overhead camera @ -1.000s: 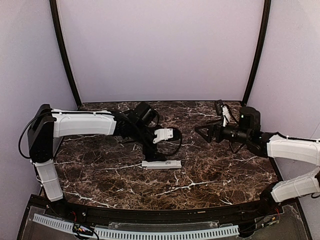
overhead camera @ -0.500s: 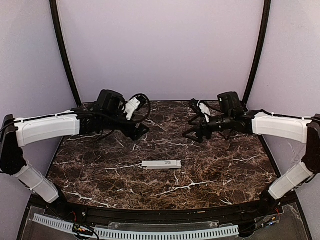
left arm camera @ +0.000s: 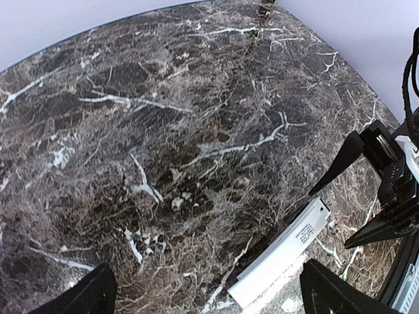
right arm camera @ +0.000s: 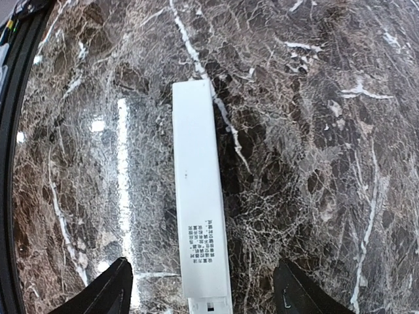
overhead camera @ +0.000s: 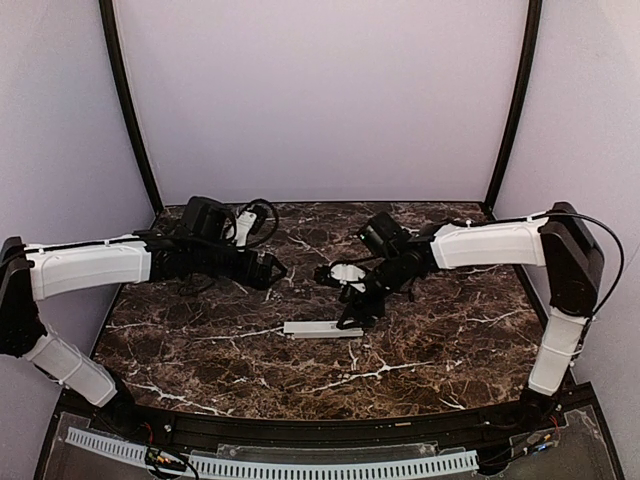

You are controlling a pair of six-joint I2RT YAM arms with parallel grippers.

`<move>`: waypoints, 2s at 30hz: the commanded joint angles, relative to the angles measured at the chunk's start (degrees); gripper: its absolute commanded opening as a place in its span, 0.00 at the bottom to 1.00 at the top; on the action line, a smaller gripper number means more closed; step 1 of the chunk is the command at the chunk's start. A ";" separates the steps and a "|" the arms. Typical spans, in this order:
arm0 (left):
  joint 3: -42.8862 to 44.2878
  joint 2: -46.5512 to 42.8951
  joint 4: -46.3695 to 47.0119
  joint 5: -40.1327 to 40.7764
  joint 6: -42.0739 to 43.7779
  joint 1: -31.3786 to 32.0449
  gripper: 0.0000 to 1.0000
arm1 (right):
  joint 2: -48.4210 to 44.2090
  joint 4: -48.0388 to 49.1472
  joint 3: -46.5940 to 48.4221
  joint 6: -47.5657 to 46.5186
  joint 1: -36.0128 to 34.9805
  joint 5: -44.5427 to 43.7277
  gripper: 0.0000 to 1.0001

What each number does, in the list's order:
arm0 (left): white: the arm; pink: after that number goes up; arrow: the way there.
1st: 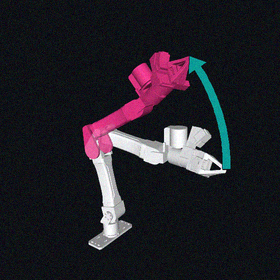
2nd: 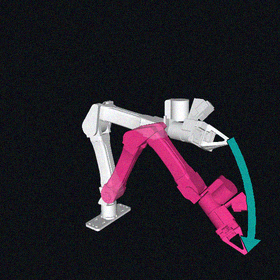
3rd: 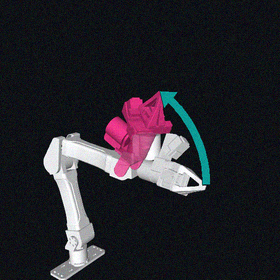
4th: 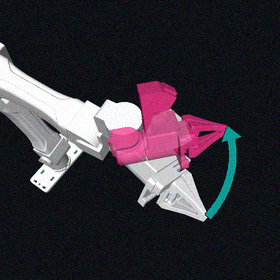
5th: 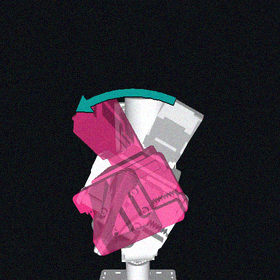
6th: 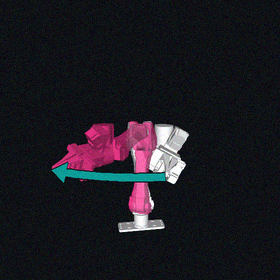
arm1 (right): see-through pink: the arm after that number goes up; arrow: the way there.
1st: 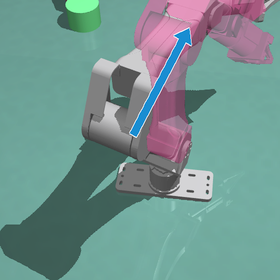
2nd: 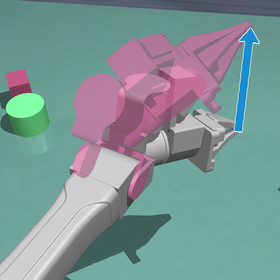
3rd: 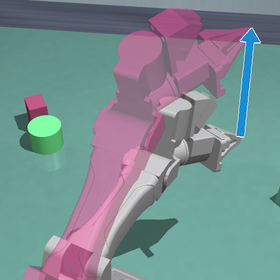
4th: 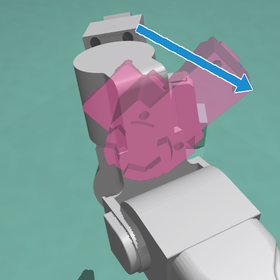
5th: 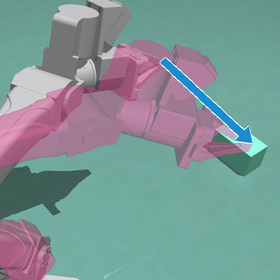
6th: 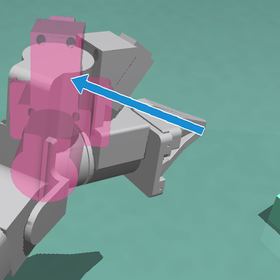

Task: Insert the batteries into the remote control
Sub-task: Load the battery cover onto the remote control without the battery cover.

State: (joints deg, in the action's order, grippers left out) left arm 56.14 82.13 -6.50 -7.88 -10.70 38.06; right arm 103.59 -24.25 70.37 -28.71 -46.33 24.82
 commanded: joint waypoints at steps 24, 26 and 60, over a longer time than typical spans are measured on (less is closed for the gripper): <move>-11.79 -2.39 8.25 5.76 -16.89 -0.56 0.80 | 13.60 -12.06 10.73 -6.81 -5.02 -9.56 0.56; -12.29 -2.35 8.60 5.94 -17.13 -0.61 0.75 | 13.97 -12.19 11.11 -6.63 -5.06 -9.73 0.52; -13.28 10.66 4.30 6.48 -17.94 6.17 0.35 | 15.23 -9.50 7.86 4.28 -8.87 -12.53 0.35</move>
State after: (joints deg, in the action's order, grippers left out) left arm 41.71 91.81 -0.14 -3.55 -27.94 44.25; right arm 116.81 -34.15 80.27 -25.17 -54.11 12.82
